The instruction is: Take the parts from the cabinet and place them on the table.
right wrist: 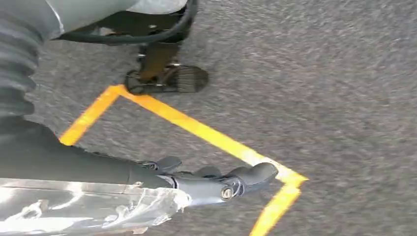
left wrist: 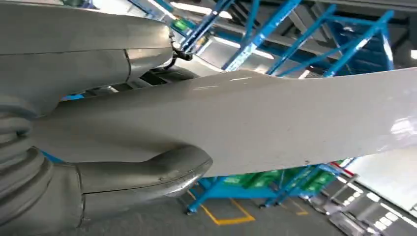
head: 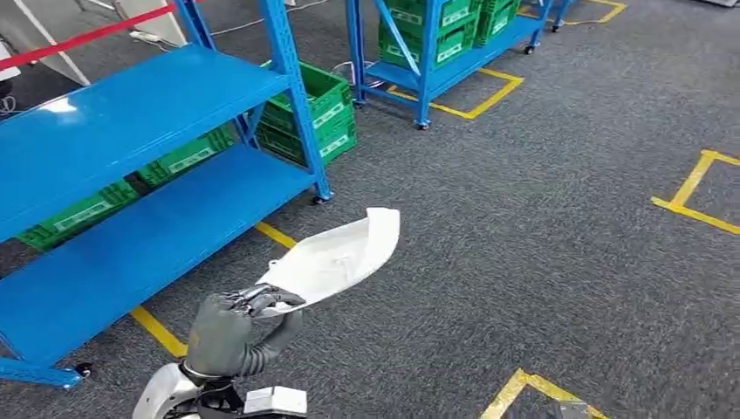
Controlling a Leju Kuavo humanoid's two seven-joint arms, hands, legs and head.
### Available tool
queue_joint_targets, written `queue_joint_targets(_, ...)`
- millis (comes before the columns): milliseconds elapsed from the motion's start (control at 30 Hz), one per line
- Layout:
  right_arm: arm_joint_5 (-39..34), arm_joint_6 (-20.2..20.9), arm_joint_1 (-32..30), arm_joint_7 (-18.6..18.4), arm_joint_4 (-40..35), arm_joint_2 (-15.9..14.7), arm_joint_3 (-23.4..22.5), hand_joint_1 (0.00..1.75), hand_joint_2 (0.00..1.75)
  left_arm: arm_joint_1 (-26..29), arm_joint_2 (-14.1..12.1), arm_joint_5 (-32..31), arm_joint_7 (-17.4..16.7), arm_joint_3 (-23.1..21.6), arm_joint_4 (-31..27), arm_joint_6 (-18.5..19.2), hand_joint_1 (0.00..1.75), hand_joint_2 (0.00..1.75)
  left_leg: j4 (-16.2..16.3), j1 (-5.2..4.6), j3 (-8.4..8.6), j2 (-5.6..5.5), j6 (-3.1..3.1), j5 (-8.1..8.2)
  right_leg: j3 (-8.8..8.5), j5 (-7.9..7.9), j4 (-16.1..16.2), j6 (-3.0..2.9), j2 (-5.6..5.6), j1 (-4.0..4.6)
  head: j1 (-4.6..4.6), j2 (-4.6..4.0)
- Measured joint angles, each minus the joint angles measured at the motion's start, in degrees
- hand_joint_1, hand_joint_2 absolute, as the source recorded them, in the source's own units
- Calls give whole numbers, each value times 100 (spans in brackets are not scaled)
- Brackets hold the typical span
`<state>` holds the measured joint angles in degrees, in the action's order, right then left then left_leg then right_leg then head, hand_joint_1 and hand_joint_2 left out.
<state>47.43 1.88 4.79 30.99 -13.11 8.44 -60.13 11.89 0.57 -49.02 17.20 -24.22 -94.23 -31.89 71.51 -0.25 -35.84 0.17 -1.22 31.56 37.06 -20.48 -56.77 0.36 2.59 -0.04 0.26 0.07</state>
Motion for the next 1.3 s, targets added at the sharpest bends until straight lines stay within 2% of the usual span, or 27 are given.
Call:
queue_joint_targets(67,-9,2,7,4,0,0,-2,0,175,-29,2,28,18,0,0,7,175,175,-779,2,602,-139,51,-326,204,180,0,44,139,-17,2,0)
queue_joint_targets(100,-20,2,16,9,0,0,-4,0,175,-51,4,55,44,0,0,13,175,175,-1264,5,977,-407,77,-200,275,258,-7,75,192,-18,-2,0)
queue_joint_targets(133,-26,2,23,17,0,0,-7,0,175,-65,13,57,70,0,0,13,175,175,-1770,16,1247,-474,117,-50,334,330,-17,101,238,2,4,0)
queue_joint_targets(167,-35,2,17,20,0,0,-11,0,175,-74,13,63,85,2,9,24,175,175,-1734,-8,1179,-444,96,-47,341,447,41,139,291,-10,18,0)
queue_joint_targets(233,-46,2,-35,20,0,-2,-48,0,175,-82,20,105,114,2,20,55,175,175,-1708,-45,1102,-339,145,-150,360,631,143,239,412,-30,-2,0)
queue_joint_targets(267,-48,6,-56,20,0,-29,-70,0,175,-95,26,120,120,7,28,68,175,175,-1727,25,1038,-230,191,-237,397,619,149,251,340,-41,-24,0)
queue_joint_targets(333,-48,9,-71,4,2,-20,-90,0,175,-104,48,138,144,13,35,83,175,175,-1728,2,914,-119,265,-338,572,-75,-317,290,-80,-23,44,0)
queue_joint_targets(367,-46,7,-56,-4,2,-11,-92,0,175,-100,46,140,164,20,37,85,175,175,-1728,0,838,-41,265,-399,667,-488,-803,310,-165,-33,48,0)
queue_joint_targets(400,-33,11,-38,-18,4,-11,-92,0,175,-92,46,140,179,24,42,92,175,175,-1727,0,770,51,262,-459,742,-736,-1286,336,-204,-41,48,0)
queue_joint_targets(433,-33,11,-27,-35,7,-9,-94,0,175,-92,46,140,197,26,46,103,175,175,-1723,0,700,134,256,-516,796,-754,-1685,357,-218,-56,53,0)
queue_joint_targets(467,-33,11,-28,-44,7,-9,-96,0,175,-92,46,164,210,26,55,122,175,175,-1721,0,631,220,244,-577,793,-537,-1955,377,-221,-72,50,0)
queue_joint_targets(533,-35,11,-47,-48,7,-9,-103,0,175,-93,46,225,243,31,72,199,175,175,-1706,2,472,363,200,-682,483,-39,-1816,401,-250,-90,52,0)
queue_joint_targets(567,-37,11,-48,-46,7,-9,-111,0,175,-93,46,251,262,31,76,225,175,175,-1693,5,409,410,169,-721,142,-18,-1431,412,-335,-98,46,0)
queue_joint_targets(600,-39,11,-38,-42,7,-7,-122,0,175,-93,46,262,282,31,76,230,175,175,-1665,-11,388,452,127,-748,-343,-309,-784,422,-579,-98,50,0)
queue_joint_targets(633,-39,9,-9,-39,7,-7,-129,0,175,-100,46,278,306,37,76,234,175,175,-1647,-27,348,508,89,-730,-736,-590,-270,398,-642,-31,61,0)
queue_joint_targets(667,-42,2,23,-39,7,-4,-138,0,175,-114,48,293,321,46,81,256,175,175,-1603,-50,337,566,58,-737,-786,-754,-11,242,-598,-44,24,0)
queue_joint_targets(767,-35,-7,-46,-66,7,-4,-155,0,175,-147,59,317,387,44,112,302,175,175,-1601,-9,338,671,-43,-727,-757,-731,-50,71,-420,-17,24,0)
queue_joint_targets(833,-35,-35,-78,-74,7,-15,-179,0,175,-149,57,339,400,42,122,304,175,175,-1176,19,167,208,-91,-432,-736,-717,-42,-6,-337,-27,4,0)
queue_joint_targets(900,-17,-44,-56,-74,7,-15,-184,0,175,-143,52,345,407,48,149,306,175,175,-227,18,-311,51,-95,-52,-726,-728,-42,-54,-192,-6,-2,0)
queue_joint_targets(967,-13,-48,-82,-77,7,-15,-184,0,175,-140,52,372,426,48,181,313,175,175,274,14,-656,7,-63,-77,-770,-760,-42,-90,-42,27,4,0)
queue_joint_targets(1033,0,-68,-99,-74,7,-15,-190,0,175,-146,57,426,483,48,208,334,175,175,-133,10,-538,-6,-13,-548,-860,-817,-42,-97,115,50,4,0)
queue_joint_targets(1067,4,-68,-97,-70,7,-15,-195,0,175,-159,61,450,509,48,218,348,175,175,-586,3,-365,-50,28,-882,-929,-858,-42,-93,194,59,2,0)
queue_joint_targets(1100,9,-68,-95,-63,7,-15,-206,0,175,-172,63,463,525,48,229,356,175,175,-1016,-4,-210,-204,73,-1170,-980,-905,-39,-87,249,57,4,0)
queue_joint_targets(1133,22,-68,-86,-66,15,-7,-225,0,175,-174,66,463,538,46,240,361,175,175,-1224,3,-60,-459,134,-1130,-956,-958,-41,-67,302,43,37,0)
queue_joint_targets(1200,22,-70,-84,-59,15,-11,-238,0,175,-189,90,463,555,48,260,365,175,175,-1475,-37,101,-403,148,-938,-986,-1007,-8,13,444,-15,9,-2)
queue_joint_targets(1267,22,-68,-105,-57,15,-11,-243,0,175,-248,120,463,571,52,264,369,175,175,-1634,-26,255,-310,166,-770,-1020,-960,-133,73,457,-14,24,-2)
queue_joint_targets(1300,26,-70,-110,-53,11,-29,-247,0,175,-243,140,463,584,59,267,380,175,175,-1691,8,399,-267,179,-714,-937,-967,-294,88,346,7,9,0)
